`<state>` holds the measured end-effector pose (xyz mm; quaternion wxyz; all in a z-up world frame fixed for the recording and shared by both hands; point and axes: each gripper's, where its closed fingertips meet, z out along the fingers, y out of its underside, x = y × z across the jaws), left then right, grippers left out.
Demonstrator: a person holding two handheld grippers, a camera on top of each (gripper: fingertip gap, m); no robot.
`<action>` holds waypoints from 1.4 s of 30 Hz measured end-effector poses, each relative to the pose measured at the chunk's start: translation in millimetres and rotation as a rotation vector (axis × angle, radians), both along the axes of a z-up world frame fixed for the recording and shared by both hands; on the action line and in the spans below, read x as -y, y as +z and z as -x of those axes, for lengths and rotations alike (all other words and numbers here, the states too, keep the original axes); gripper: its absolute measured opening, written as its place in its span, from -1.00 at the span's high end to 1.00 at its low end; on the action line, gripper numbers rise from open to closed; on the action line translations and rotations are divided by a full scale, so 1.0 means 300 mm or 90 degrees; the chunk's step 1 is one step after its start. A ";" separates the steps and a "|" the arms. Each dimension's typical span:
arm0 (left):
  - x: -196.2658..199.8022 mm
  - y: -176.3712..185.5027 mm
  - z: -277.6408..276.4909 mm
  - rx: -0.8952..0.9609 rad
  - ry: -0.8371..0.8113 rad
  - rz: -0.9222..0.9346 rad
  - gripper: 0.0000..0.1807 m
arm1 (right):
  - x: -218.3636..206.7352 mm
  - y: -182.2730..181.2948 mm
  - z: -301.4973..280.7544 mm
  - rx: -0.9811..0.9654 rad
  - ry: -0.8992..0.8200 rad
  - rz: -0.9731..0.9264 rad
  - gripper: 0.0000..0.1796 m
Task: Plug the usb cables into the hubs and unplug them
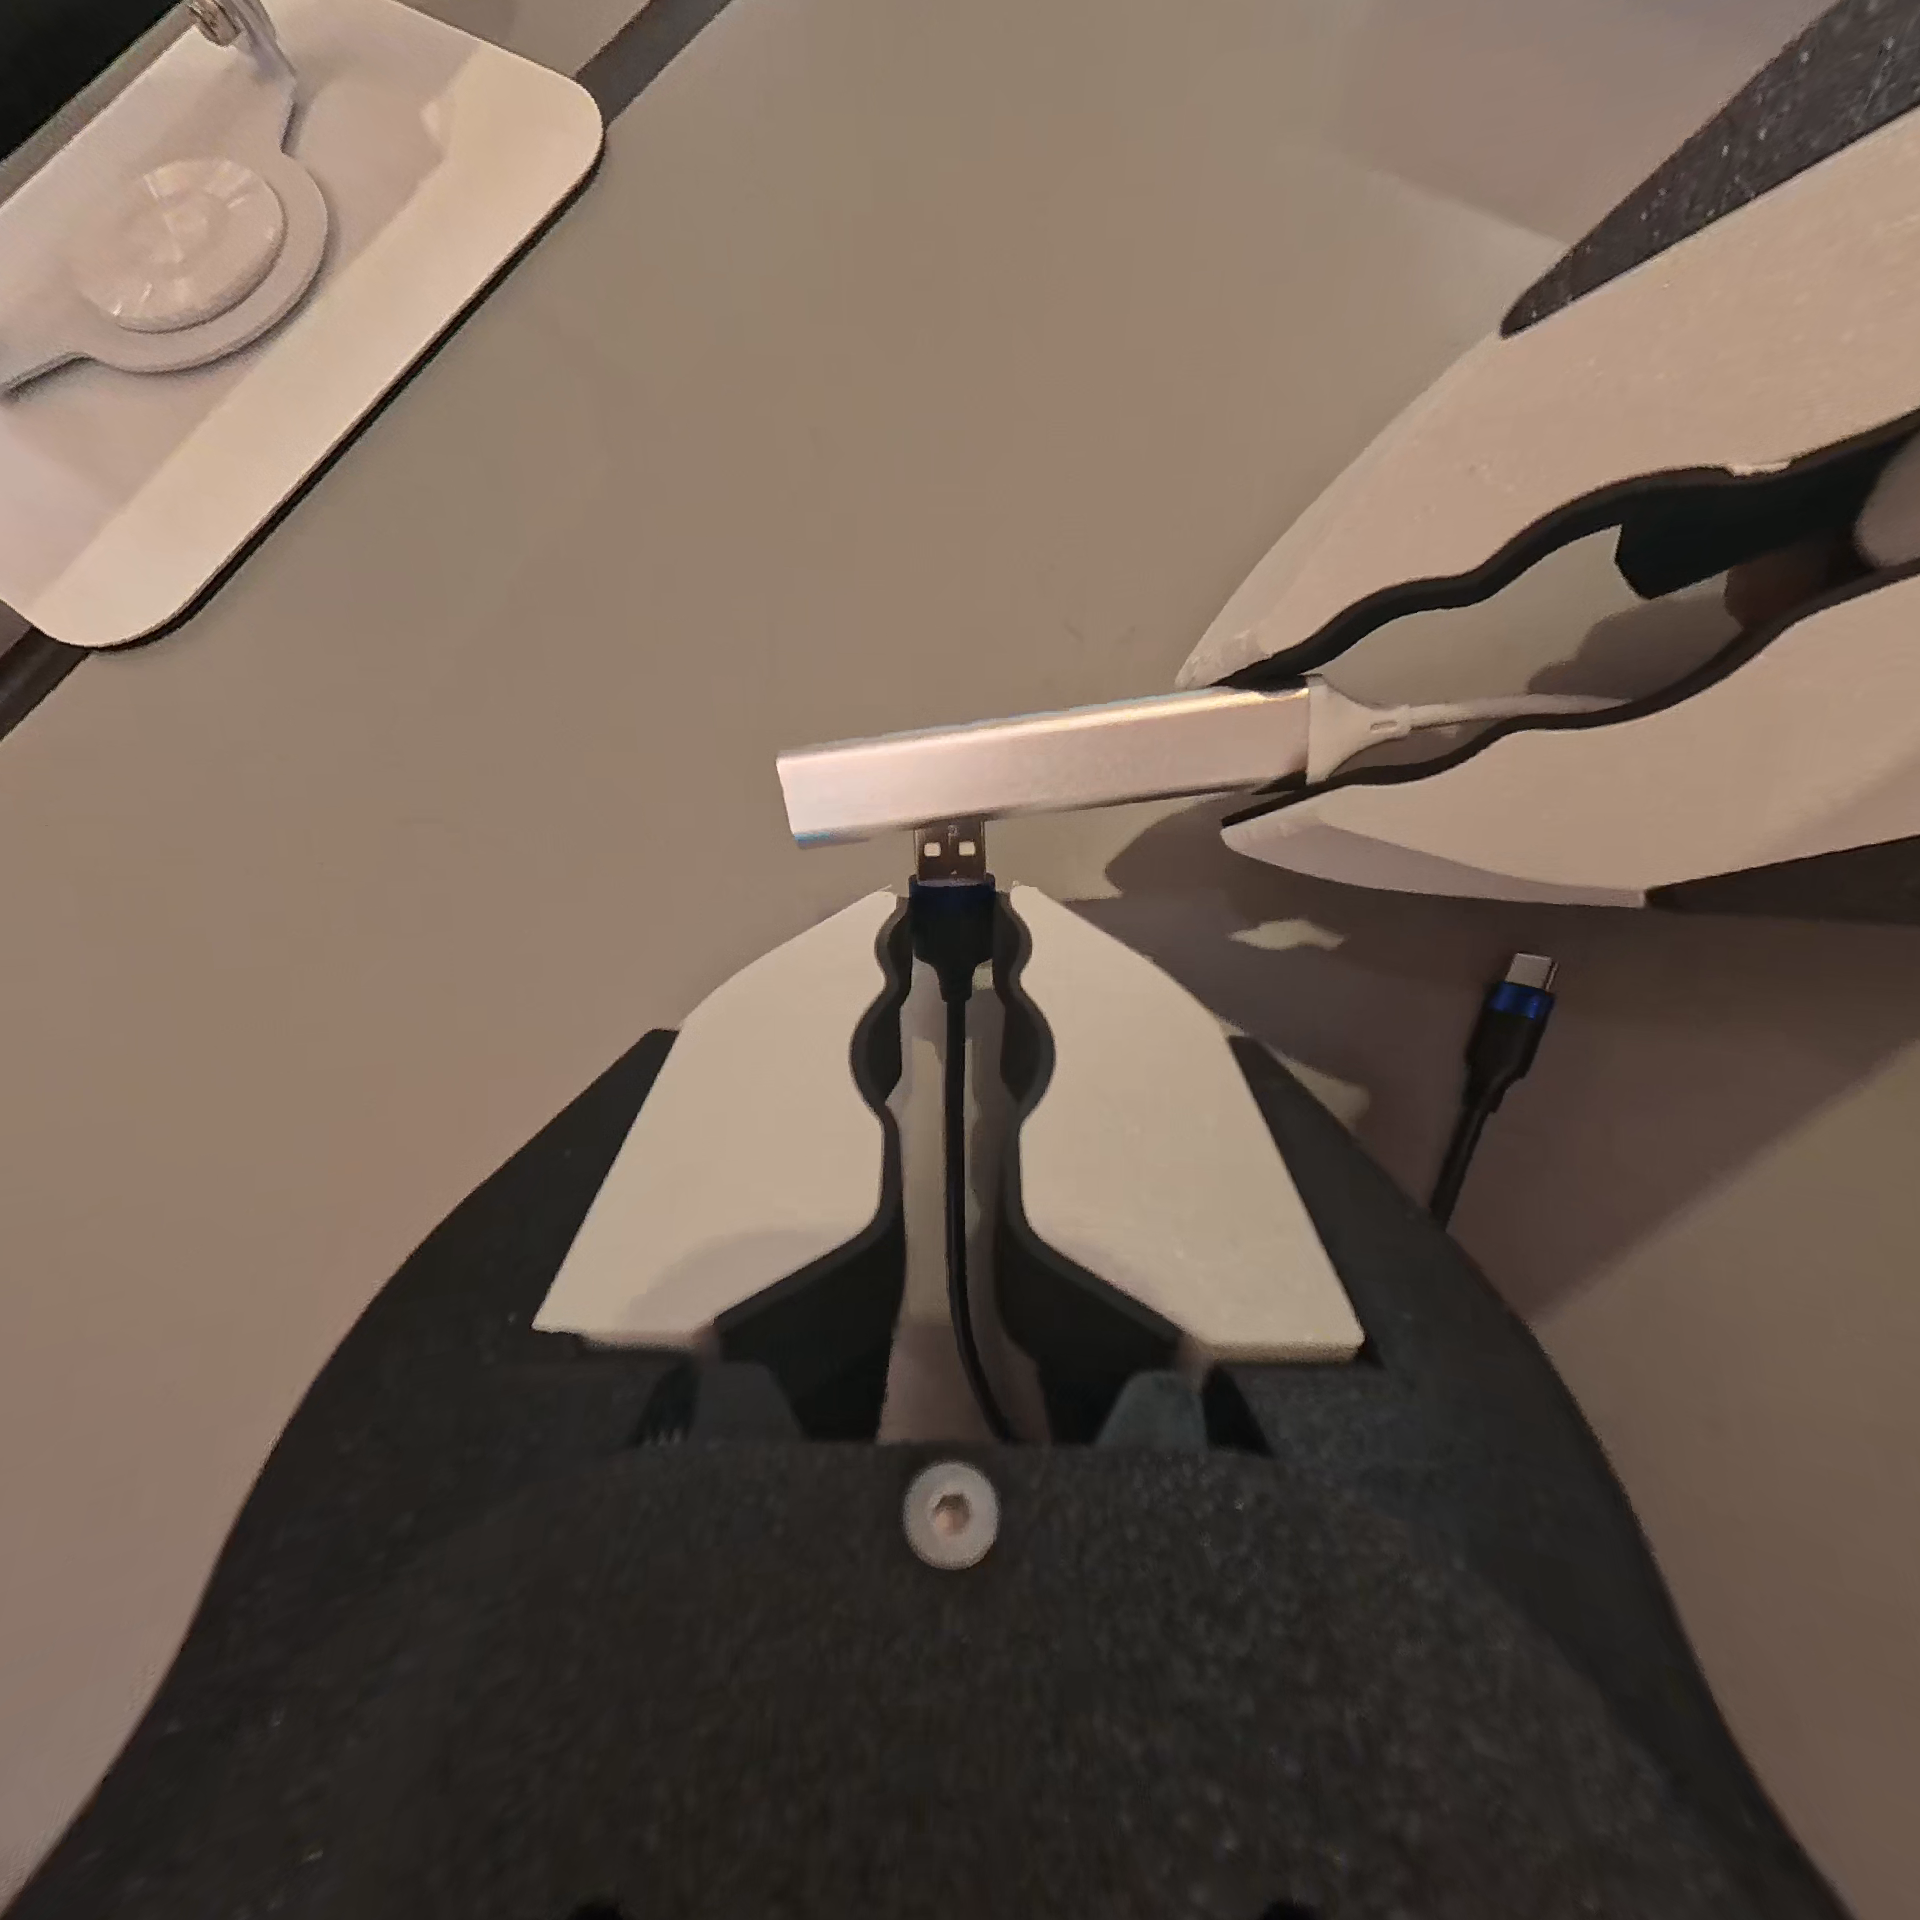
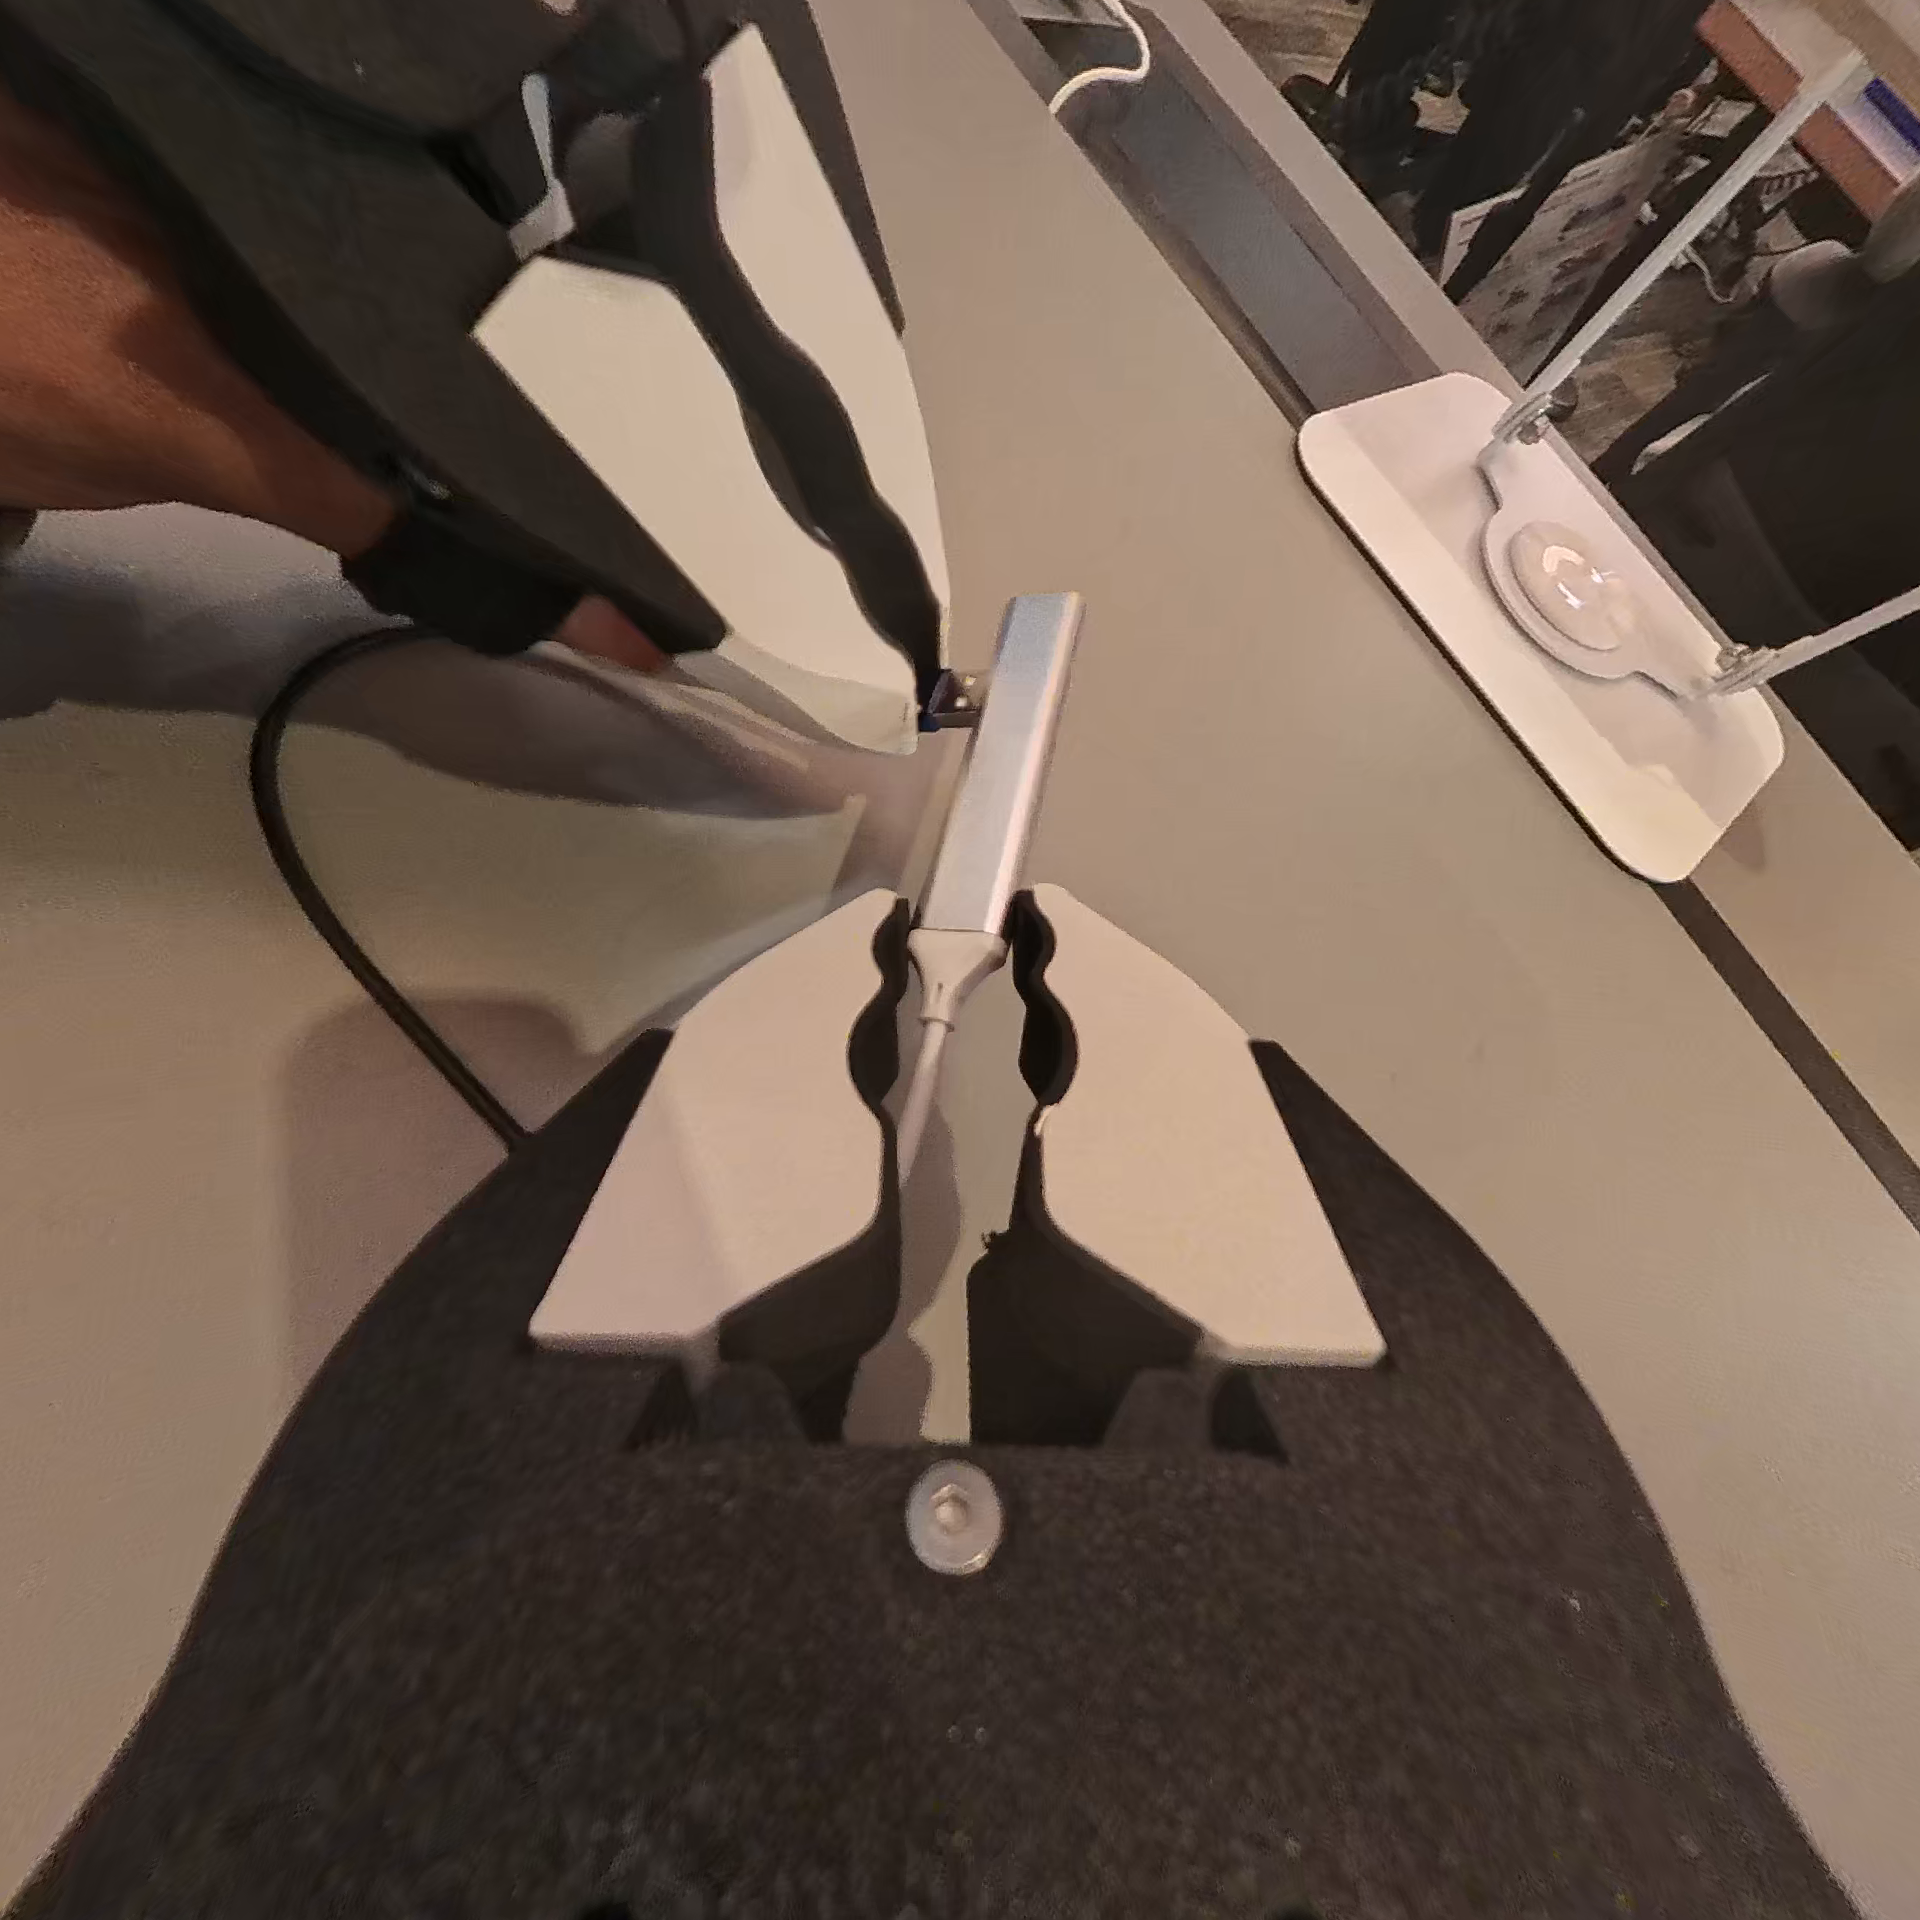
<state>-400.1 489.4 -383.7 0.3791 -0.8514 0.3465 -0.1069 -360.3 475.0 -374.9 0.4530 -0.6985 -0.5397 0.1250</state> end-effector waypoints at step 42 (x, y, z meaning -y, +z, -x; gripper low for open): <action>-0.020 -0.018 0.036 -0.003 0.055 0.000 0.59 | -0.041 0.018 -0.011 -0.117 -0.065 0.088 0.82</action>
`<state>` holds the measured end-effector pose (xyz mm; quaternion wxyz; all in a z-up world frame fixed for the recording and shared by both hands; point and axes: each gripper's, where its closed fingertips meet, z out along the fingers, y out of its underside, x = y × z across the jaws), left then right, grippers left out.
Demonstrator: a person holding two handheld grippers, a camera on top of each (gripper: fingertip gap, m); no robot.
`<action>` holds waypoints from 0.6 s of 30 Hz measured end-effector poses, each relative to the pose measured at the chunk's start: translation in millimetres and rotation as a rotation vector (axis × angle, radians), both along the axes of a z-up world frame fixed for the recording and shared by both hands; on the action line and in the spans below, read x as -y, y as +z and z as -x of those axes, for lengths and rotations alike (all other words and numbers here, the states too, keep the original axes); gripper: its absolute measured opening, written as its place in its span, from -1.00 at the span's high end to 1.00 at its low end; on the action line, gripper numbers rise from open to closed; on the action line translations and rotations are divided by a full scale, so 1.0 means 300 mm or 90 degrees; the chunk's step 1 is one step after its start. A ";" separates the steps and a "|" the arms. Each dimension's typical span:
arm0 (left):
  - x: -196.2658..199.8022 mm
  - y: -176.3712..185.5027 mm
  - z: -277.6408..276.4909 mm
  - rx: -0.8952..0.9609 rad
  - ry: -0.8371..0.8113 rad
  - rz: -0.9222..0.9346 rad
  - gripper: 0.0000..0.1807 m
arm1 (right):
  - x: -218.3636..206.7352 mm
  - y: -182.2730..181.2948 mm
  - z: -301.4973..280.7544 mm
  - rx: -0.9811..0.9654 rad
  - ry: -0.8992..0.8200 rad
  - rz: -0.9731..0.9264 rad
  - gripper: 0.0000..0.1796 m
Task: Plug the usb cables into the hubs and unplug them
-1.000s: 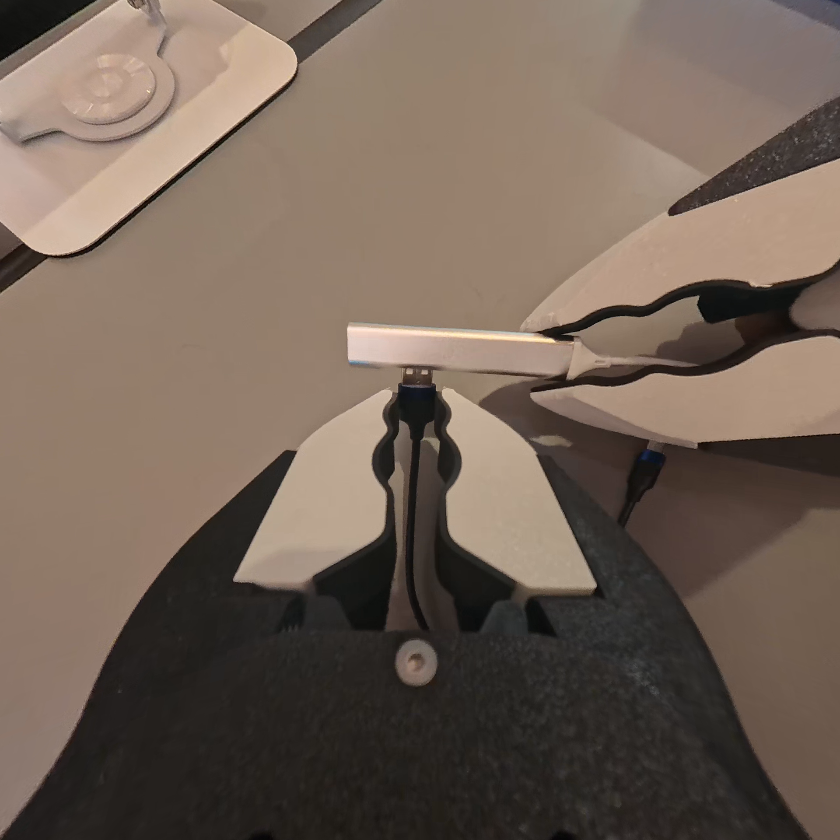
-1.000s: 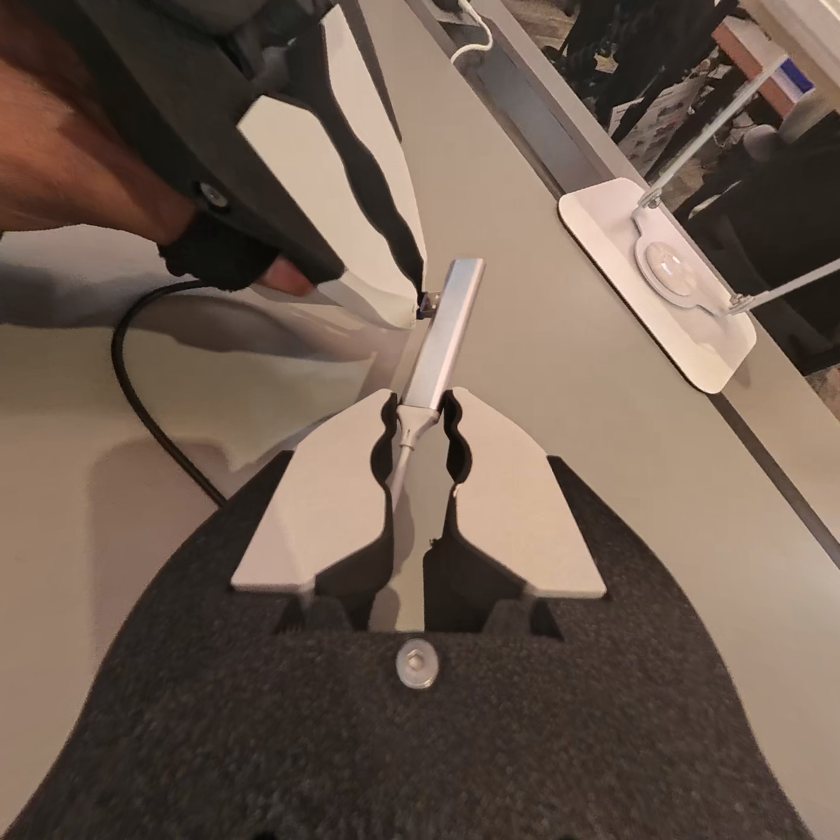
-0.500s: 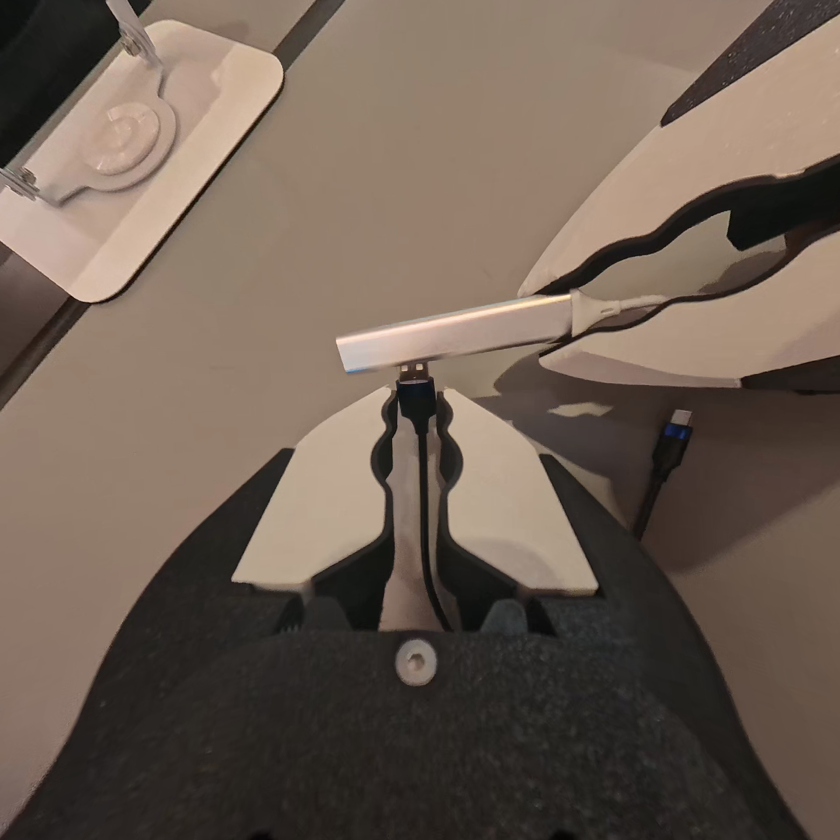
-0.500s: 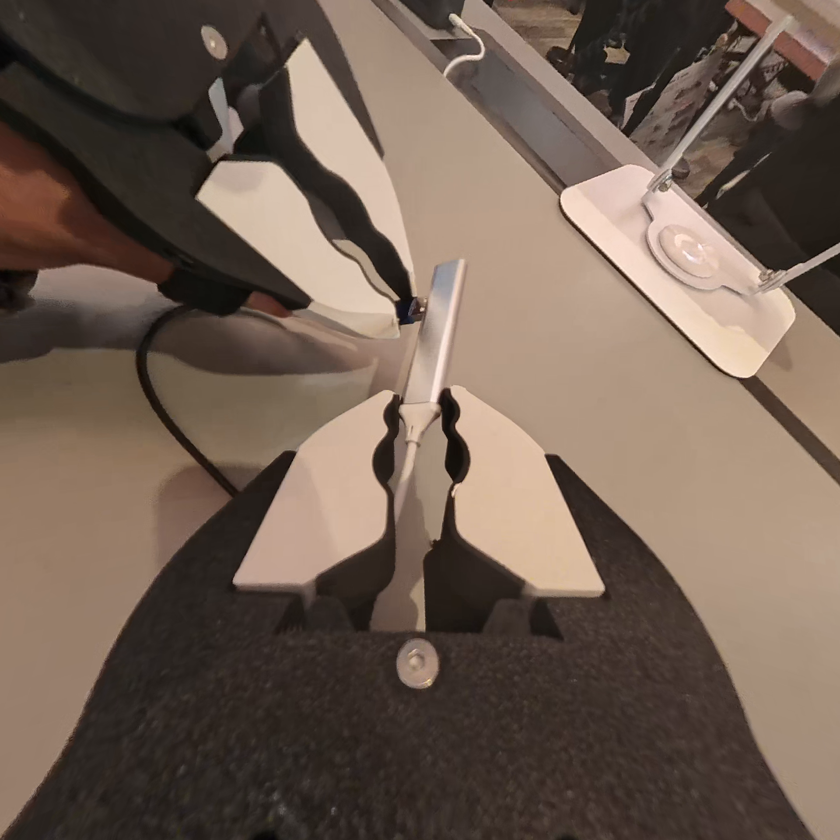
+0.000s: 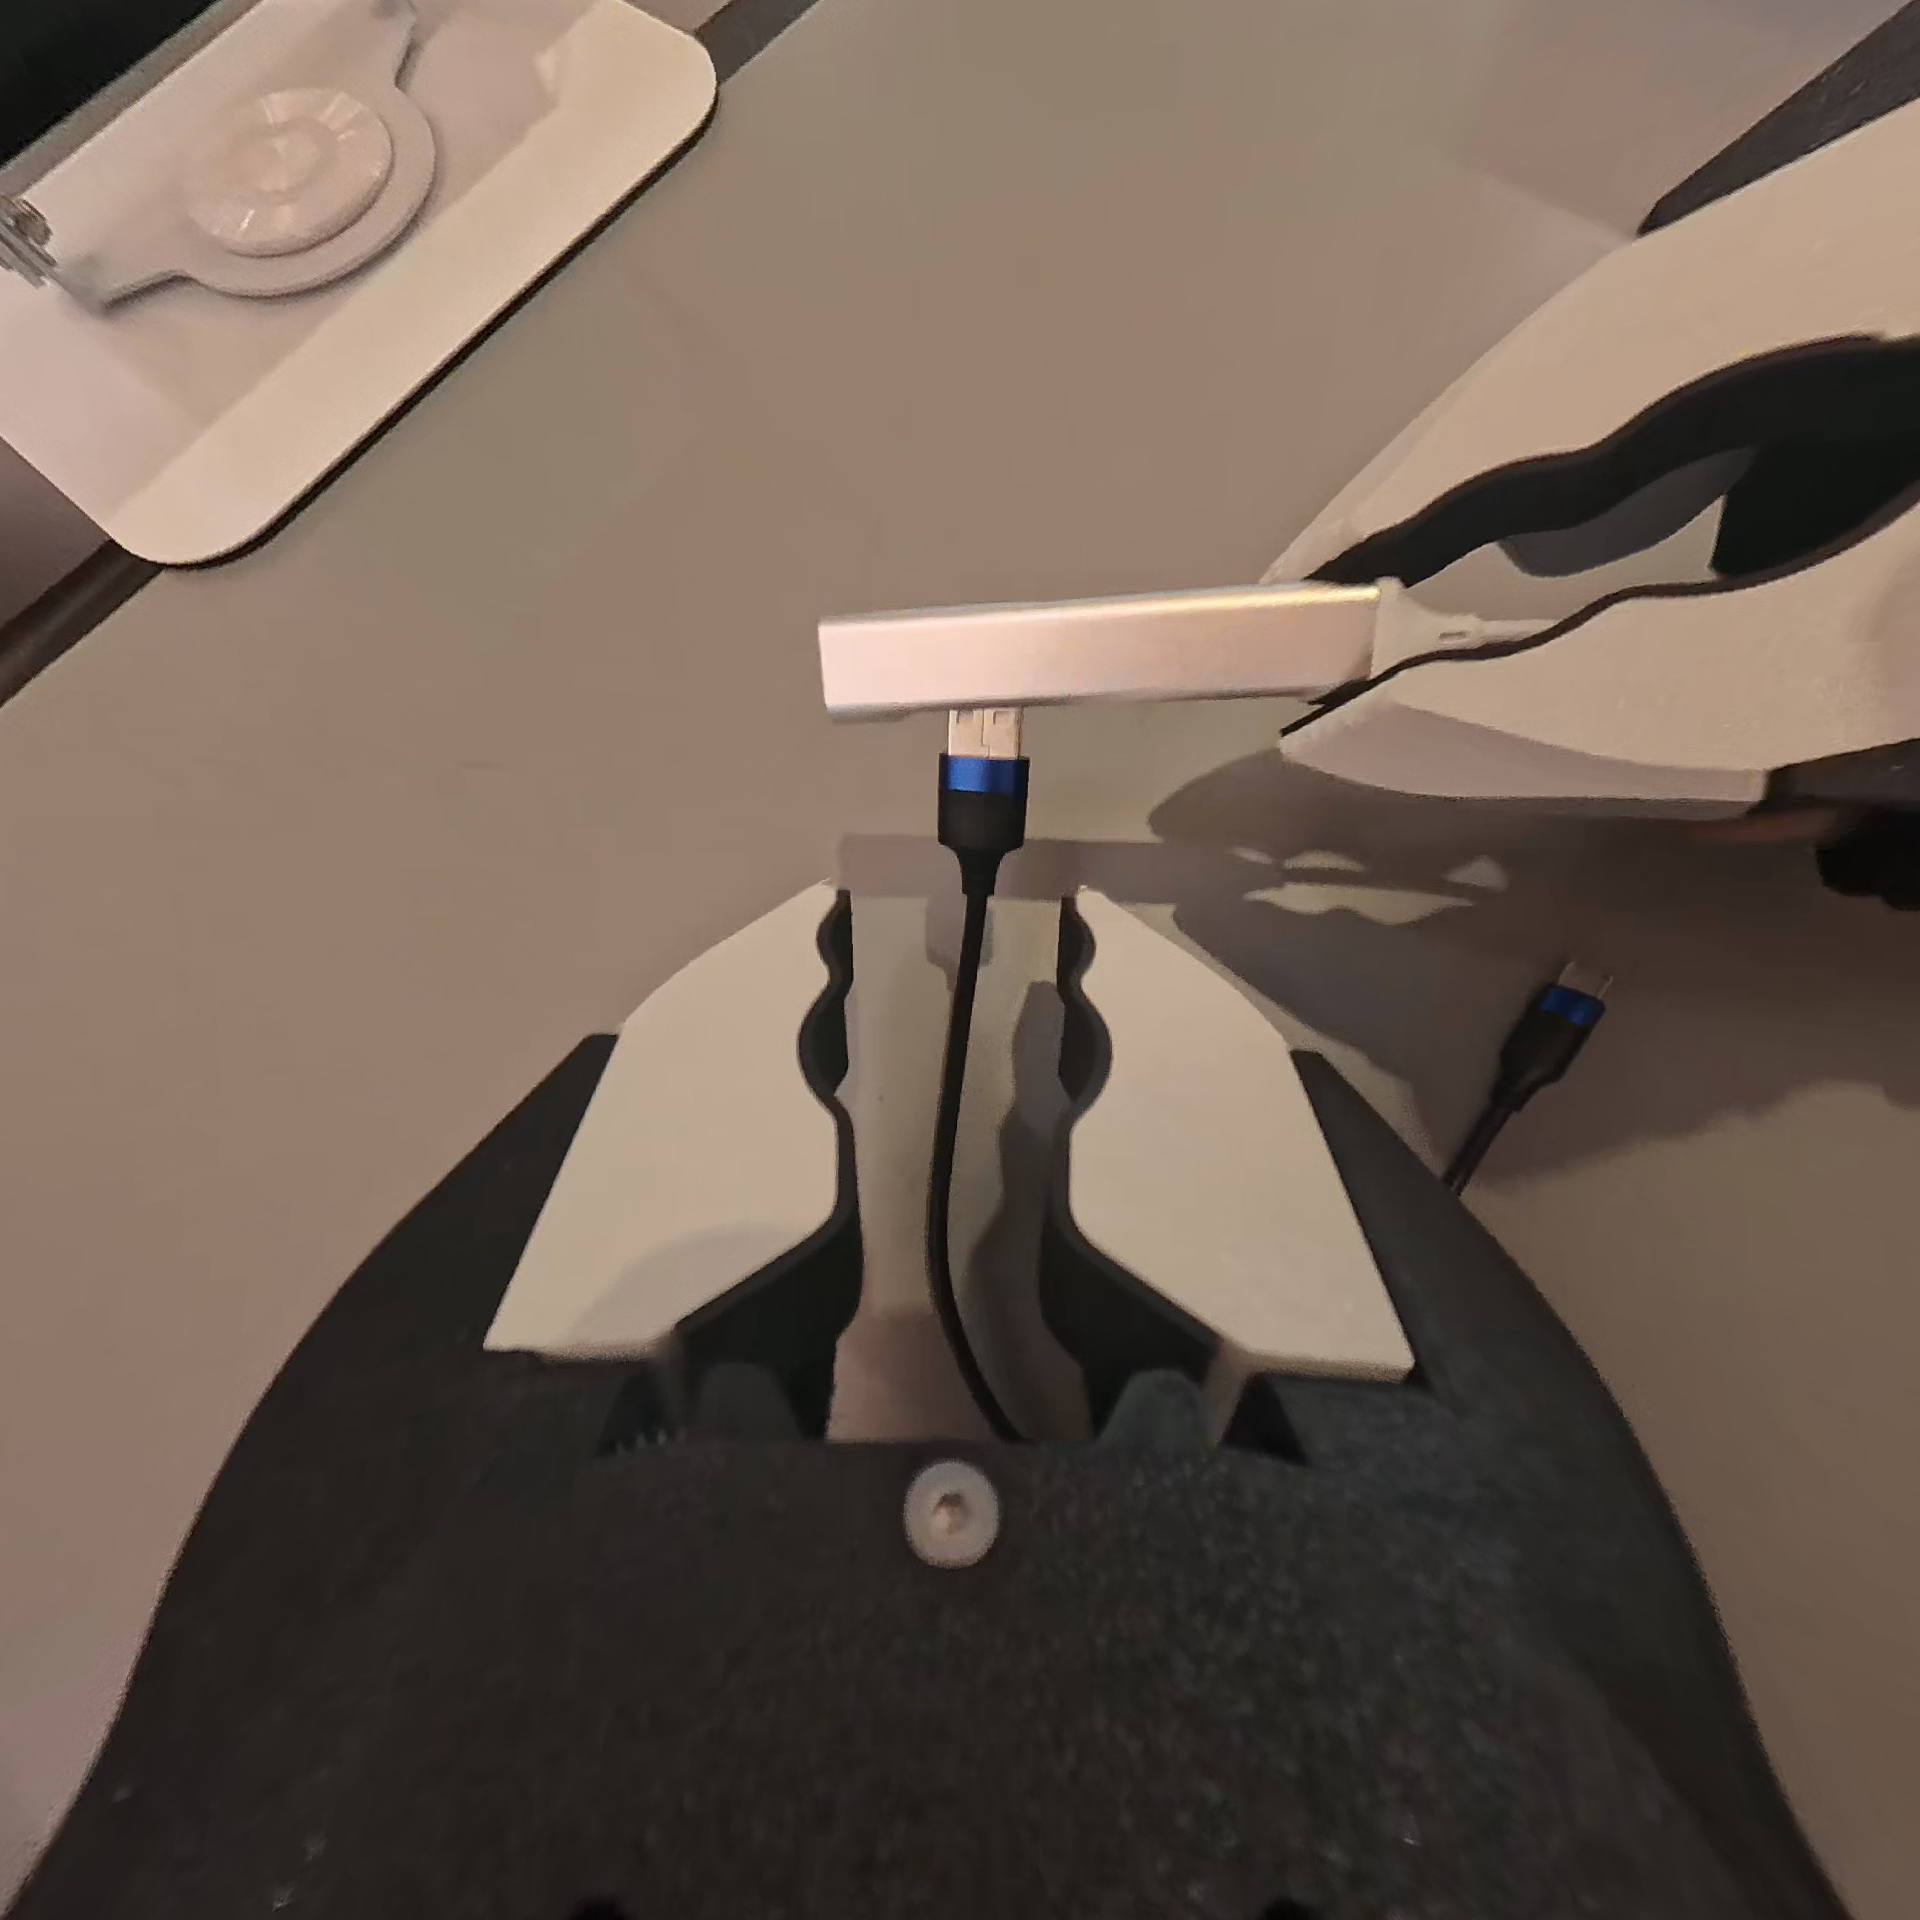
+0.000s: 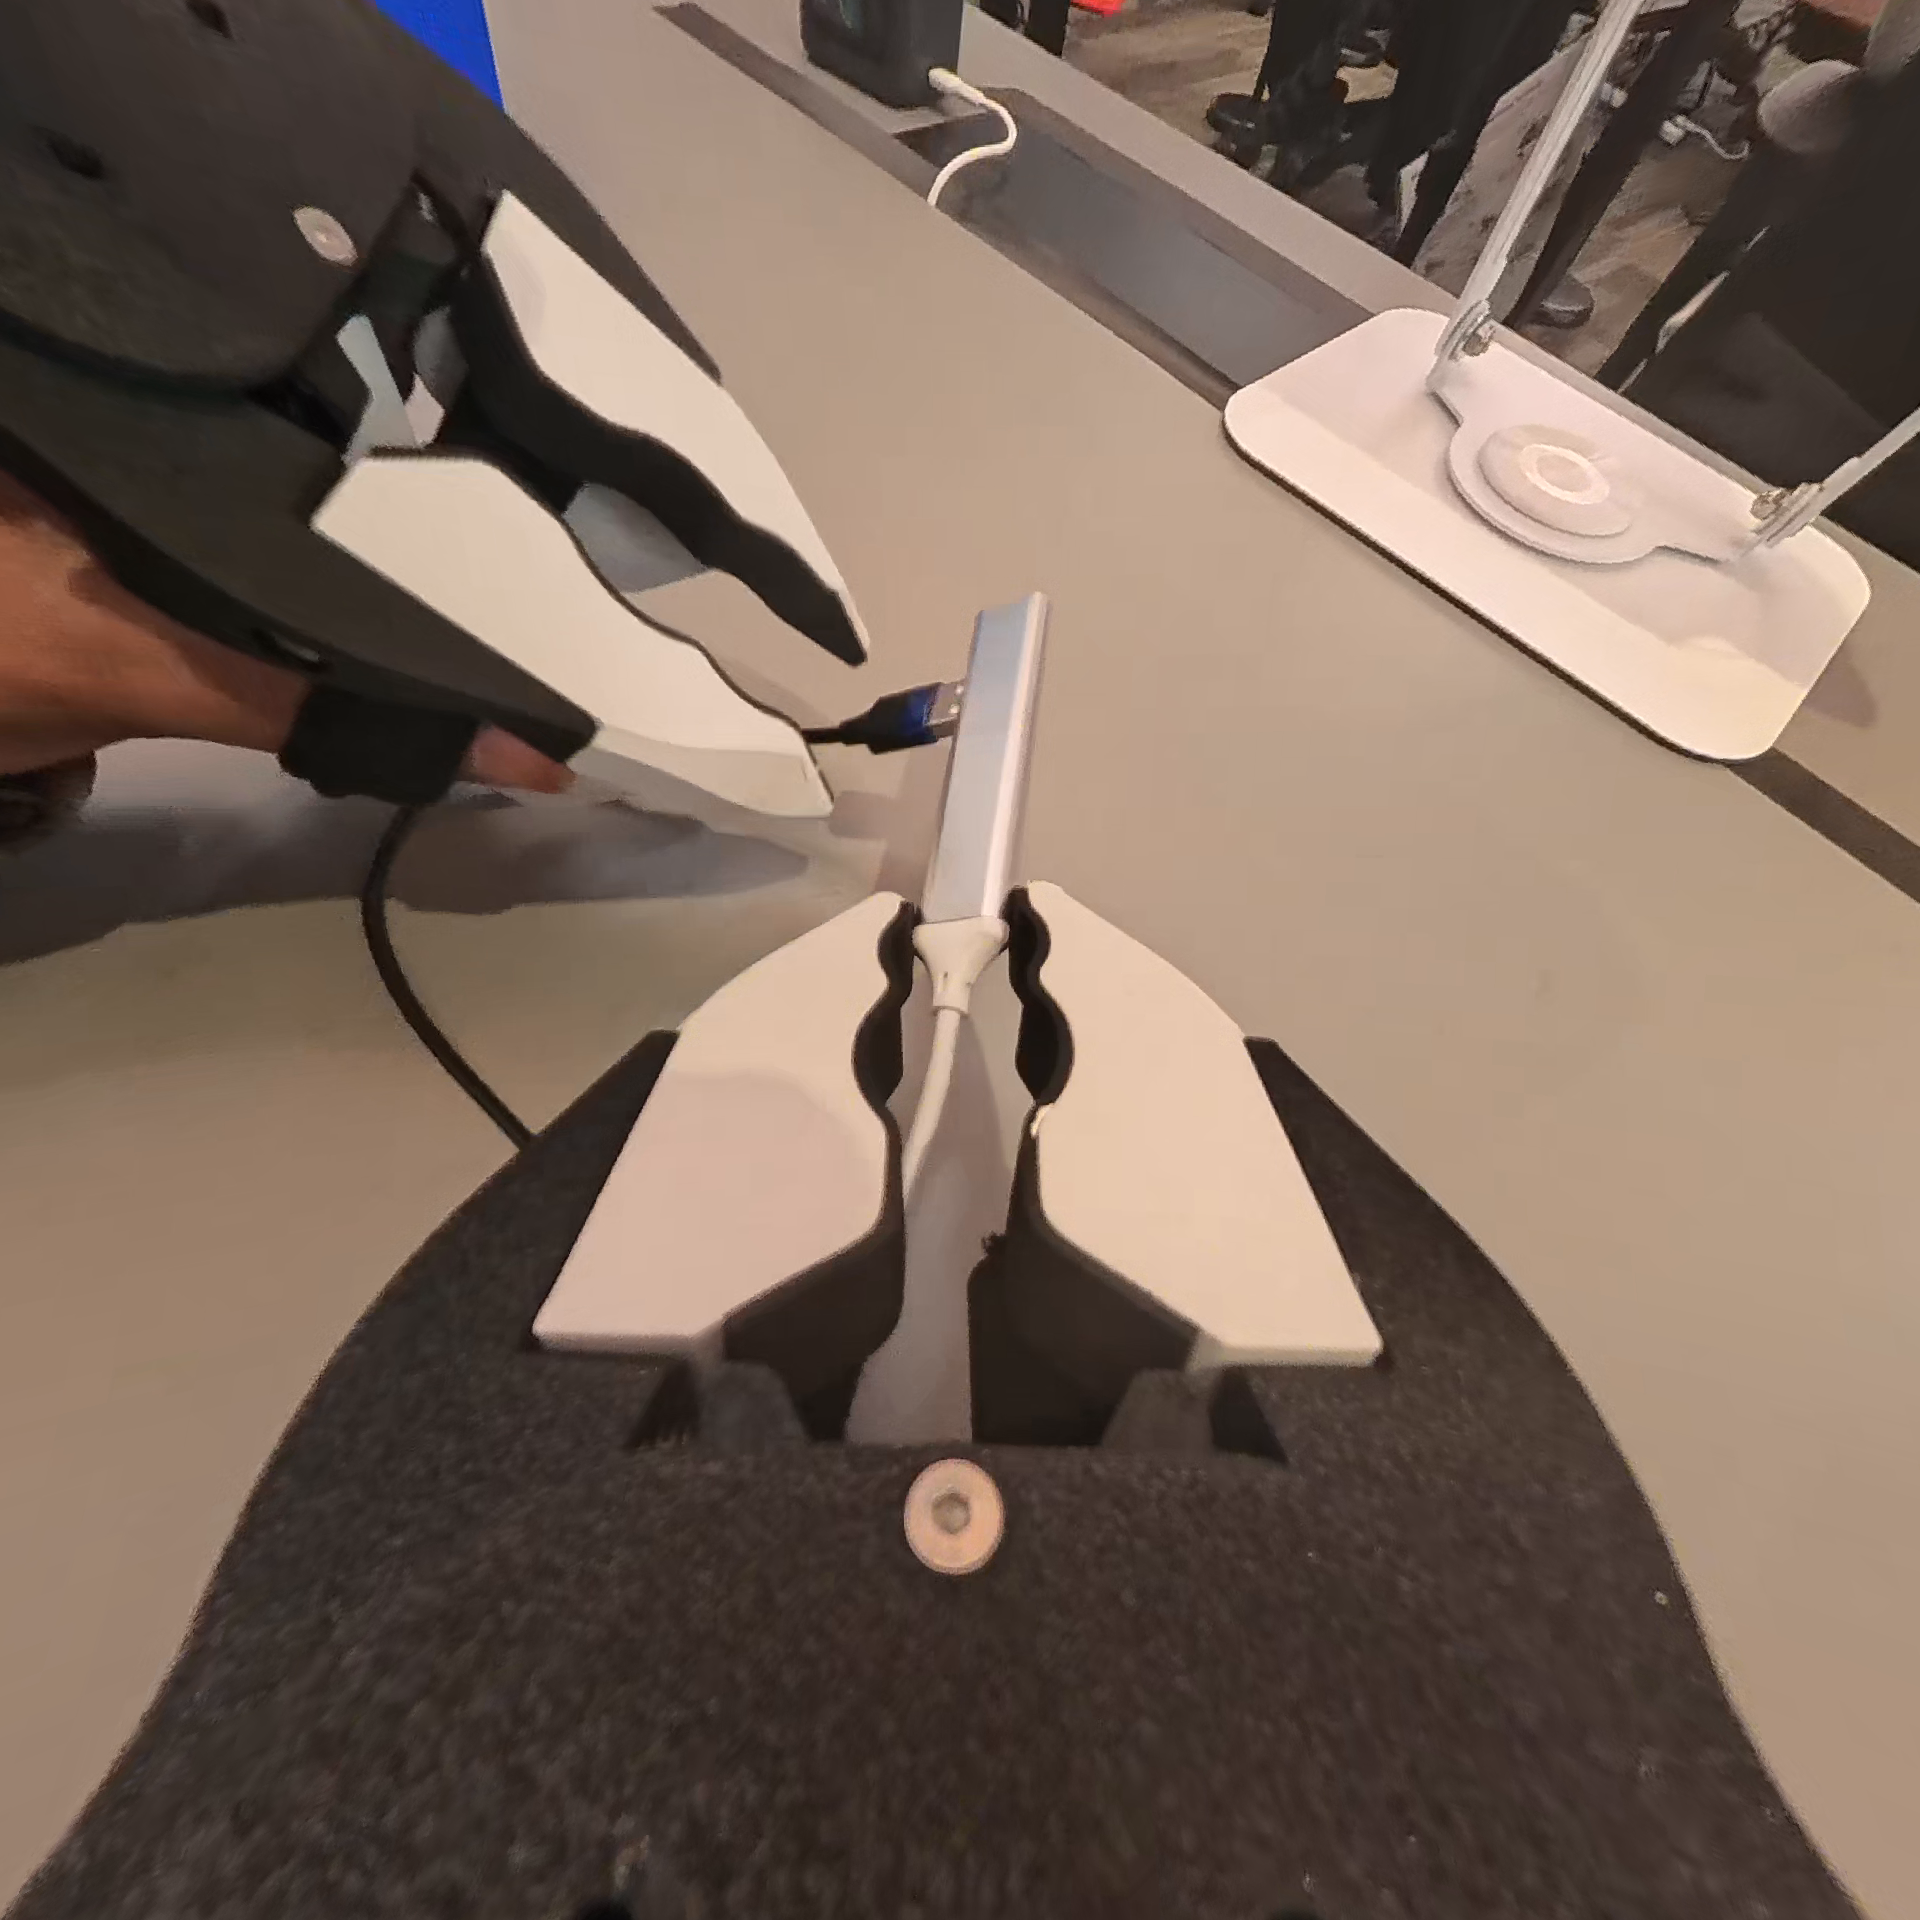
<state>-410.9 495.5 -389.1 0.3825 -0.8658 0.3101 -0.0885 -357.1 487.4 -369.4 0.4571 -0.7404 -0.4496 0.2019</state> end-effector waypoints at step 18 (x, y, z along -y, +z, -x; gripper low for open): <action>0.010 -0.011 -0.001 -0.069 -0.026 0.017 0.97 | 0.023 0.017 0.013 0.029 0.024 -0.043 0.81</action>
